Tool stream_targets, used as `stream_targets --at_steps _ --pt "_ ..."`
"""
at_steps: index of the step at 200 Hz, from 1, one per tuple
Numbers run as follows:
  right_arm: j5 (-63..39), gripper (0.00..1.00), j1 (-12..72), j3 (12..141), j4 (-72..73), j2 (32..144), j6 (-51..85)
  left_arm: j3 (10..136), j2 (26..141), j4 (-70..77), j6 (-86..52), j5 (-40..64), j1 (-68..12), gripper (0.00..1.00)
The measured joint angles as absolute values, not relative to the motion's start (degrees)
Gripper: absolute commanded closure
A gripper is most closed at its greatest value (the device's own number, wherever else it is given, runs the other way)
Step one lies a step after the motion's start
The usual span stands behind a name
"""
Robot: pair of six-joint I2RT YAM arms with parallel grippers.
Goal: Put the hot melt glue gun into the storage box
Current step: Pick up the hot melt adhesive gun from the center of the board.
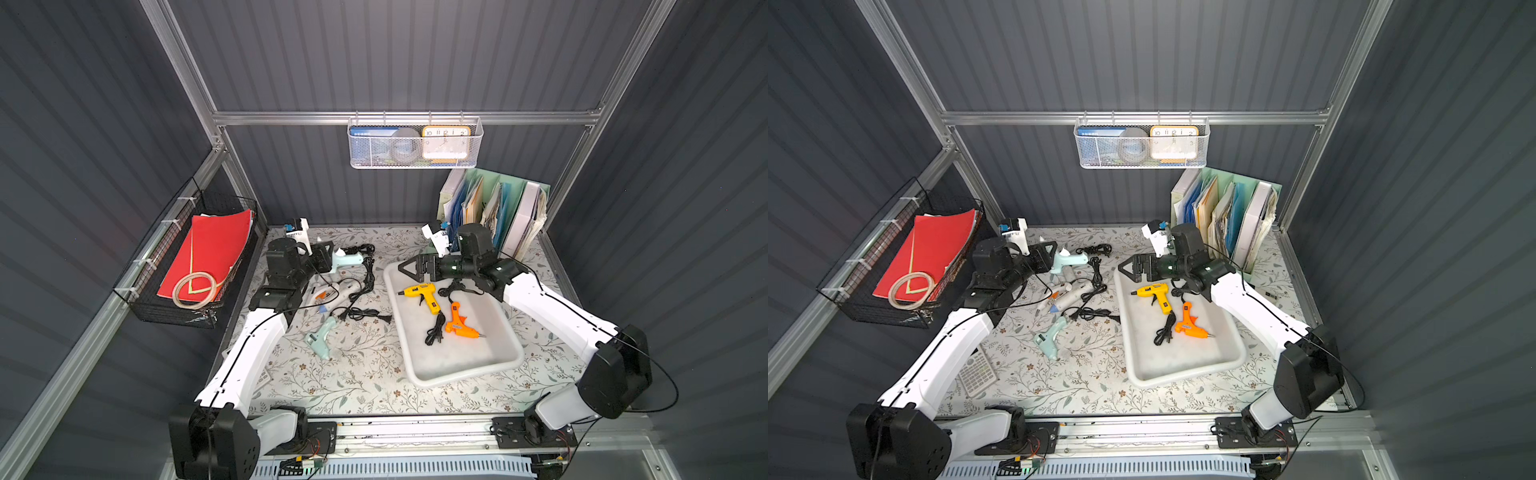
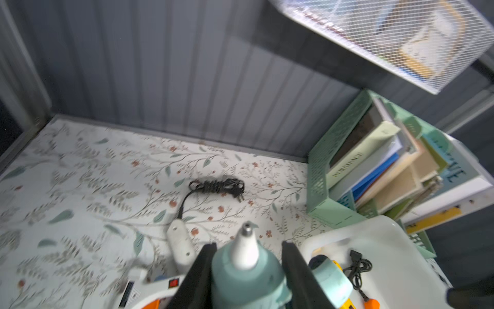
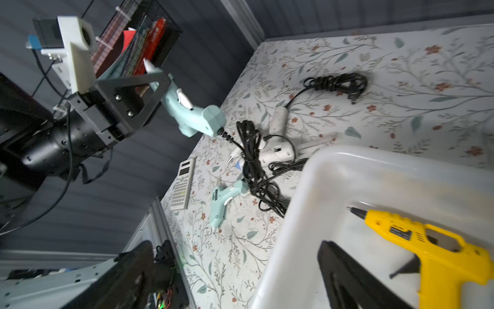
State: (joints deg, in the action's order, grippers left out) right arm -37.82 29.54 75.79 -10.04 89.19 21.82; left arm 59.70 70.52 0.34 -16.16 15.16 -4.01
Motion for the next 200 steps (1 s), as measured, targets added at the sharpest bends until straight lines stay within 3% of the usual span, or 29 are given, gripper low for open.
stream_targets --at_steps 38,80,114,162,200 --pt "-49.5 0.01 28.6 81.5 -8.6 94.3 22.9 67.1 75.4 1.5 -14.8 27.9 -4.0 1.0" --pt "-54.6 0.01 28.3 87.5 -10.4 95.9 21.1 75.4 80.9 -1.9 -15.1 37.2 -4.0 1.0" --pt "-53.5 0.04 28.3 90.3 -15.4 95.1 16.8 79.8 83.5 -5.0 -15.9 43.4 -4.0 1.0" --pt "-50.5 0.19 27.6 92.2 -21.5 94.0 12.3 83.9 85.4 -7.1 -16.0 48.1 -6.6 1.0" --pt "-49.4 0.21 27.1 93.3 -24.7 94.0 10.3 88.0 87.9 -10.7 -14.5 47.9 -10.0 1.0"
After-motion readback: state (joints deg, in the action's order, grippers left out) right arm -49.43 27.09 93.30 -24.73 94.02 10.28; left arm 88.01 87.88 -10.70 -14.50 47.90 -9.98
